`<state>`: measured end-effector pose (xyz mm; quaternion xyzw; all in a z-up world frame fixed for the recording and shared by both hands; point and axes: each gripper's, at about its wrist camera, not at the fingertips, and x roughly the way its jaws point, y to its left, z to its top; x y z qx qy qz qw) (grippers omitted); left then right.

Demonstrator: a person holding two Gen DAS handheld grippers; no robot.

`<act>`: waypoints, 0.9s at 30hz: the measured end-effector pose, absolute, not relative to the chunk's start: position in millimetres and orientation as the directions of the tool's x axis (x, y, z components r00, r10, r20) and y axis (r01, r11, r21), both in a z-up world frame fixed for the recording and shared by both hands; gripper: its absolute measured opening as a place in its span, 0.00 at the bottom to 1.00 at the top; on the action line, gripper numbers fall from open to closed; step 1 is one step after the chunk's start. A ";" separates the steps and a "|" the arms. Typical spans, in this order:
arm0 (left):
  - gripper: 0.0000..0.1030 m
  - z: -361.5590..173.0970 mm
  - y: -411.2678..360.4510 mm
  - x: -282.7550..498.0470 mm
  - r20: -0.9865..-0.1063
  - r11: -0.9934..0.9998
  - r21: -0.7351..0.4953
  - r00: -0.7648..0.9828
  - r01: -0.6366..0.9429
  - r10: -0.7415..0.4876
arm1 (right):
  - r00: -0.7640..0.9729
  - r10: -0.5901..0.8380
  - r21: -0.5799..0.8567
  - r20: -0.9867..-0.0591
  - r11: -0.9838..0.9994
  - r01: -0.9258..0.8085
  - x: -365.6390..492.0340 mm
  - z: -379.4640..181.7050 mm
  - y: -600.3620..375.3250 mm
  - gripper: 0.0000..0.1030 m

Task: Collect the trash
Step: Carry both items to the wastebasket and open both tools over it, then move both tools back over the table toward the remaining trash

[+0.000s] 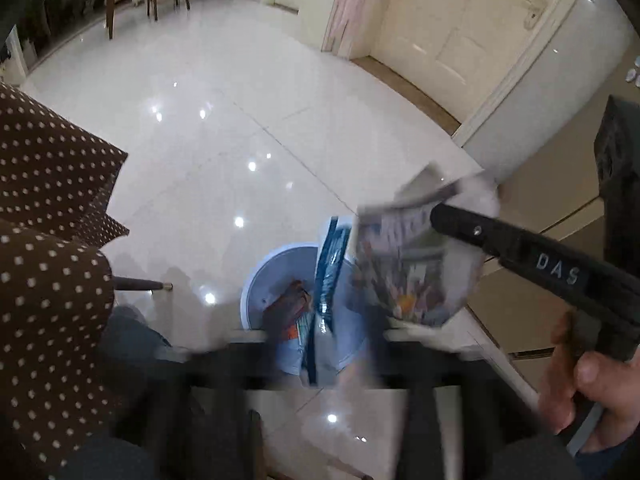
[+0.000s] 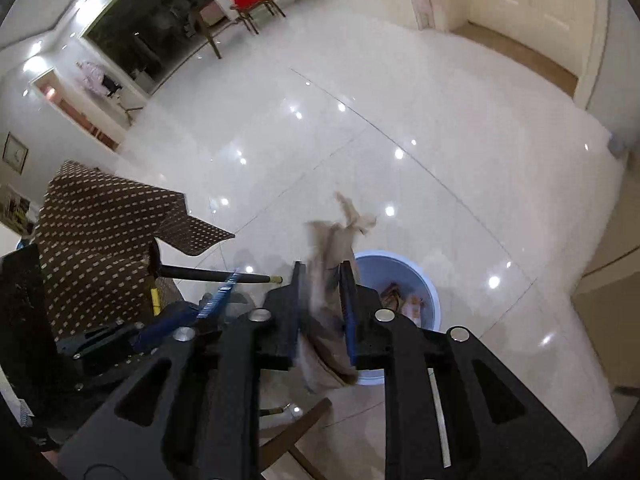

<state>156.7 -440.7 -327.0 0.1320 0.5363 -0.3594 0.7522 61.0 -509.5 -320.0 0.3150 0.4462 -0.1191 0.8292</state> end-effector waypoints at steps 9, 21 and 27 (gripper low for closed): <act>0.86 -309.2 -419.6 159.2 -0.884 0.748 -0.118 0.273 0.653 -0.379 | 0.571 0.069 0.437 -0.818 0.720 0.539 48.5 -342.8 -513.4 0.93; 0.87 -260.4 -376.4 140.7 -0.853 0.769 -0.112 0.337 0.629 -0.399 | 0.587 0.005 0.405 -0.810 0.729 0.552 48.1 -308.2 -504.0 0.94; 0.87 -214.4 -360.8 128.0 -0.806 0.743 -0.117 0.374 0.659 -0.459 | 0.629 -0.014 0.410 -0.778 0.746 0.524 51.9 -270.4 -493.0 0.94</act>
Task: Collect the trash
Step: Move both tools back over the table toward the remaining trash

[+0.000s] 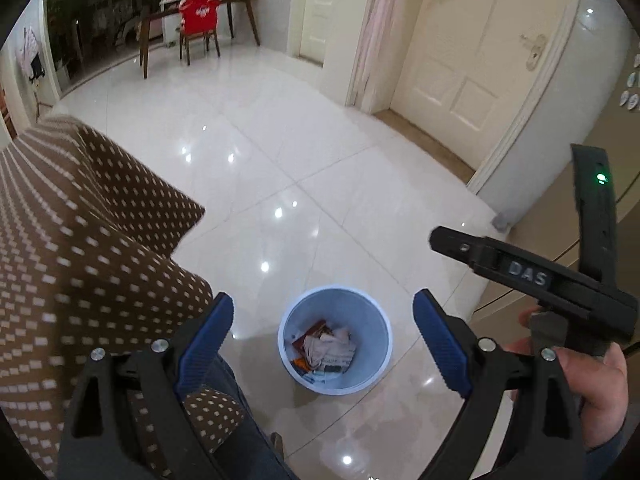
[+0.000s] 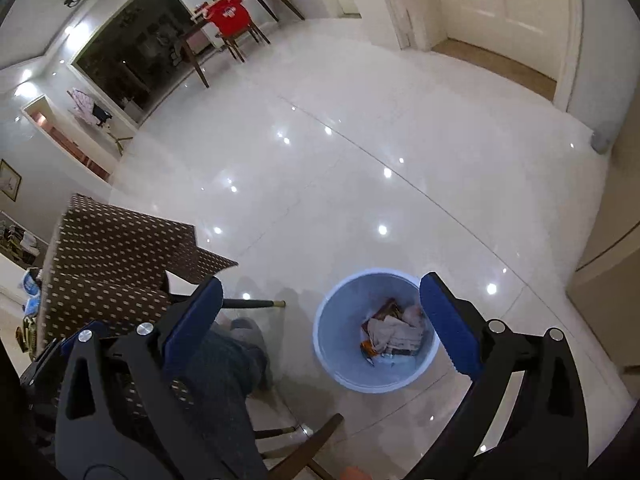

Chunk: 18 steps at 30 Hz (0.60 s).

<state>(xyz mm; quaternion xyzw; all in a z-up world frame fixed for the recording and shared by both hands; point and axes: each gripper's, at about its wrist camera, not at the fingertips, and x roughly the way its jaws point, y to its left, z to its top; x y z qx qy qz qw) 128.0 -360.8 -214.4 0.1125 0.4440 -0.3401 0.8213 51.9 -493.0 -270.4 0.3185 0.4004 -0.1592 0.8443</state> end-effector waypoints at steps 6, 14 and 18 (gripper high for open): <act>0.89 -166.3 -329.1 118.7 -0.742 0.744 -0.110 0.444 0.659 -0.503 | 0.685 -0.015 0.417 -0.729 0.784 0.461 63.5 -226.5 -471.6 0.94; 0.91 -121.8 -256.6 129.4 -0.668 0.809 -0.132 0.552 0.572 -0.499 | 0.754 0.032 0.422 -0.656 0.844 0.331 88.2 -167.4 -420.0 0.94; 0.91 -105.1 -213.2 136.7 -0.636 0.851 -0.137 0.613 0.507 -0.468 | 0.779 0.070 0.414 -0.623 0.874 0.252 102.5 -140.5 -386.9 0.94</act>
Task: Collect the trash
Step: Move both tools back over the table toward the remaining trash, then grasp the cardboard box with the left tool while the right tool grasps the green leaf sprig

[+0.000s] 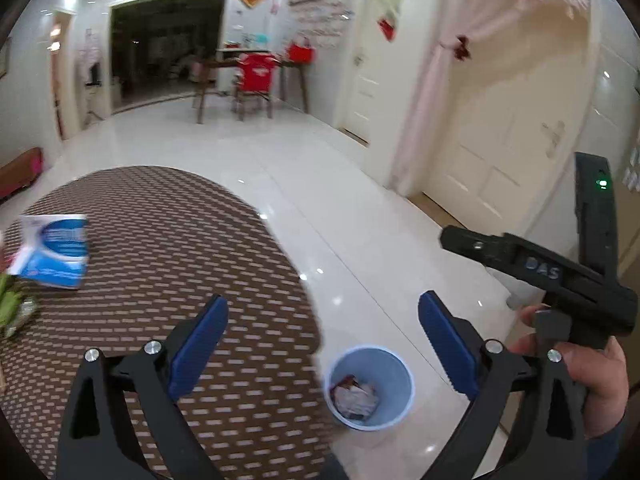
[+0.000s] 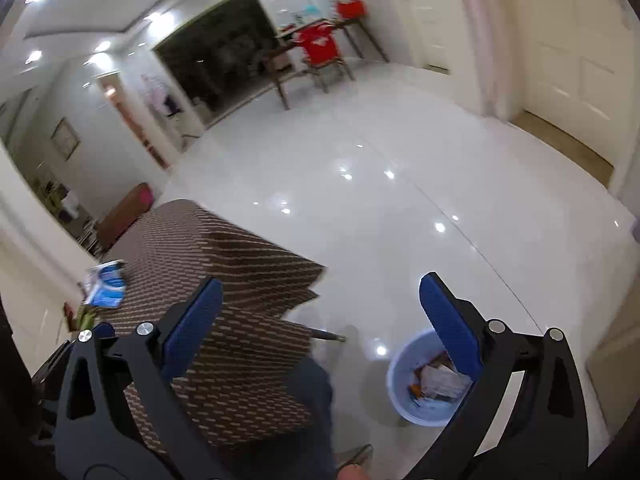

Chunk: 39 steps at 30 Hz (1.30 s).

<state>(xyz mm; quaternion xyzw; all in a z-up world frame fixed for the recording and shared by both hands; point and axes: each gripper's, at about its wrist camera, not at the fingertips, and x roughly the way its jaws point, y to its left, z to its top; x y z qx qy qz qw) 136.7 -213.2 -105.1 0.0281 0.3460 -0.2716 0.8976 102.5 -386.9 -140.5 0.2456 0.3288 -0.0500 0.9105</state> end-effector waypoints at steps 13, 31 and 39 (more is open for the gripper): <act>0.93 -64.0 -72.2 147.3 -0.536 0.958 -0.122 0.795 0.260 -0.284 | 0.786 0.234 0.376 -0.572 0.927 -0.002 151.6 -92.9 -256.8 0.94; 0.93 -105.4 117.7 188.0 -0.577 0.969 -0.131 0.811 -0.209 0.097 | 0.674 0.435 0.308 -0.597 0.900 -0.308 206.3 -98.9 -88.4 0.94; 0.93 -122.9 149.5 239.1 -0.643 0.955 -0.138 0.757 -0.263 0.116 | 0.615 0.483 0.307 -0.623 0.875 -0.375 227.0 -117.3 -42.8 0.94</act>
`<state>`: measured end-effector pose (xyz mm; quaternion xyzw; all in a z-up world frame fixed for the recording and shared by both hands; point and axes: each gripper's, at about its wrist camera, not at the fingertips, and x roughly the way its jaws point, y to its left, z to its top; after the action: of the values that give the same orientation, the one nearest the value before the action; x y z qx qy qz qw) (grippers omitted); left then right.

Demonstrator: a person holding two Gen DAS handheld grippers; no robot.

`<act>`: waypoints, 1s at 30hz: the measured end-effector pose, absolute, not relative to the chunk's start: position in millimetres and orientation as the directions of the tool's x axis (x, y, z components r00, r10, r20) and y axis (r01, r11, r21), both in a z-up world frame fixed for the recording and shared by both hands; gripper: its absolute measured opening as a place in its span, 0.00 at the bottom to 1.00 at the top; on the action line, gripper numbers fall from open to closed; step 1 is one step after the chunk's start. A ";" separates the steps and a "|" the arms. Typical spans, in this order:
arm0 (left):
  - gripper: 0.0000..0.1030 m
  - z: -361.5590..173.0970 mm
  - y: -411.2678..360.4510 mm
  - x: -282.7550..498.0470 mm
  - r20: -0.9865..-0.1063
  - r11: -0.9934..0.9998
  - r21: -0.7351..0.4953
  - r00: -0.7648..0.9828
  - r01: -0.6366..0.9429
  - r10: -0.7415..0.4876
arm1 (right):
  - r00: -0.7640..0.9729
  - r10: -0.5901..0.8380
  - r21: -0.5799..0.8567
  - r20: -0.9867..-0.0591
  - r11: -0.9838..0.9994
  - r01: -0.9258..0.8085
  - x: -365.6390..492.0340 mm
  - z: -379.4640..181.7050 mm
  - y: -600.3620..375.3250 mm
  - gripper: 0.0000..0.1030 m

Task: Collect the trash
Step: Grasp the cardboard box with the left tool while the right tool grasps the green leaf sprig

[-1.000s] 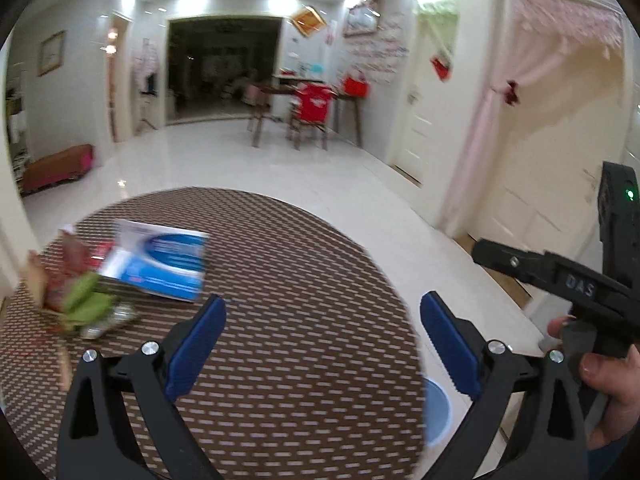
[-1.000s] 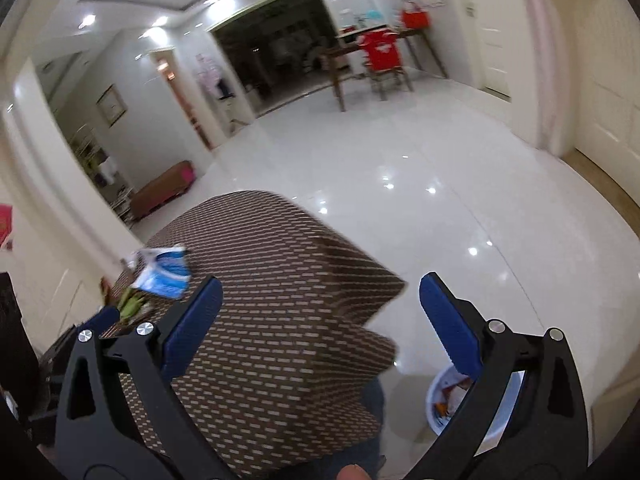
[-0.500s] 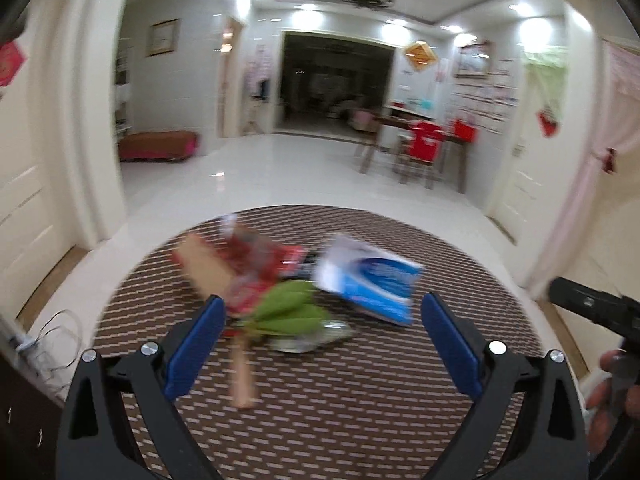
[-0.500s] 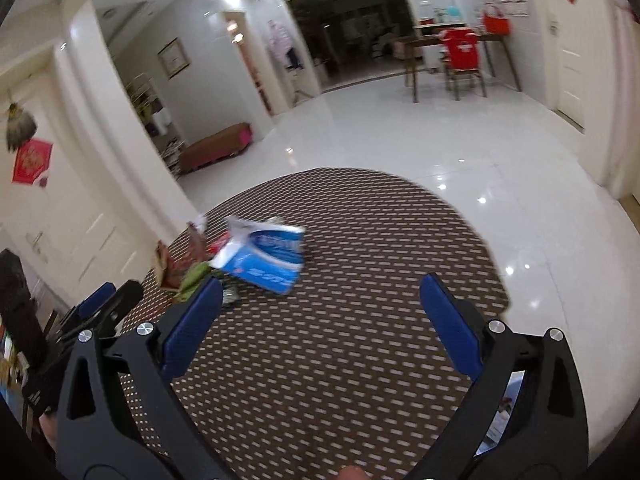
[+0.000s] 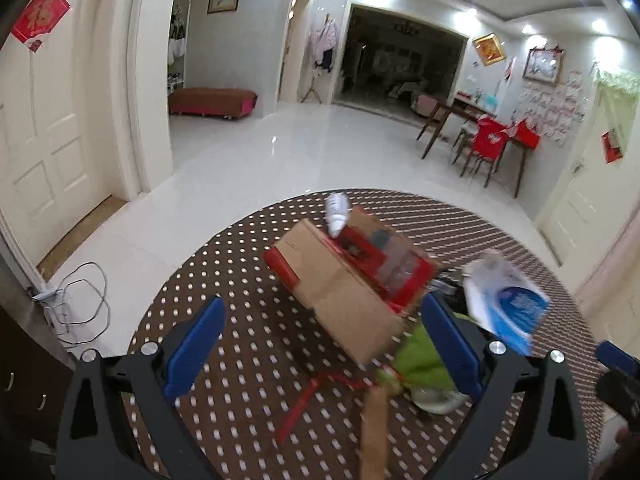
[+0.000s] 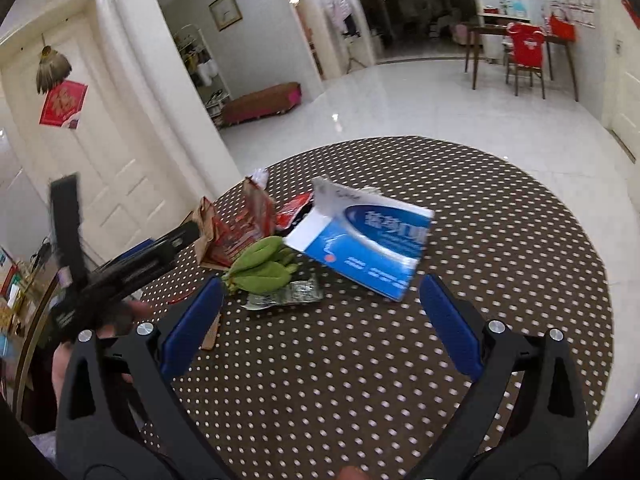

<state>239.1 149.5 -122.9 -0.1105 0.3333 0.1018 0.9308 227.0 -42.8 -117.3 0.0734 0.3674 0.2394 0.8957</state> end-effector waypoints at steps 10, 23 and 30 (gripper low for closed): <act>0.56 -152.2 165.8 282.0 -0.693 0.921 -0.311 0.719 -0.234 -0.051 | 0.530 0.495 0.249 -0.689 0.848 -0.468 237.3 -136.4 4.0 0.94; 0.34 -152.8 176.4 254.9 -0.635 0.934 -0.306 0.771 -0.185 -0.055 | 0.461 0.490 0.200 -0.740 0.814 -0.546 255.3 -154.0 61.1 0.94; 0.34 -144.2 198.3 223.8 -0.609 0.933 -0.270 0.793 -0.236 0.024 | 0.444 0.479 0.167 -0.757 0.800 -0.577 276.2 -199.1 111.7 0.83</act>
<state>223.8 198.3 -144.2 -0.1685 0.3144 0.0700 0.9316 276.2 111.7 -199.1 -0.0575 0.4252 0.3113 0.8479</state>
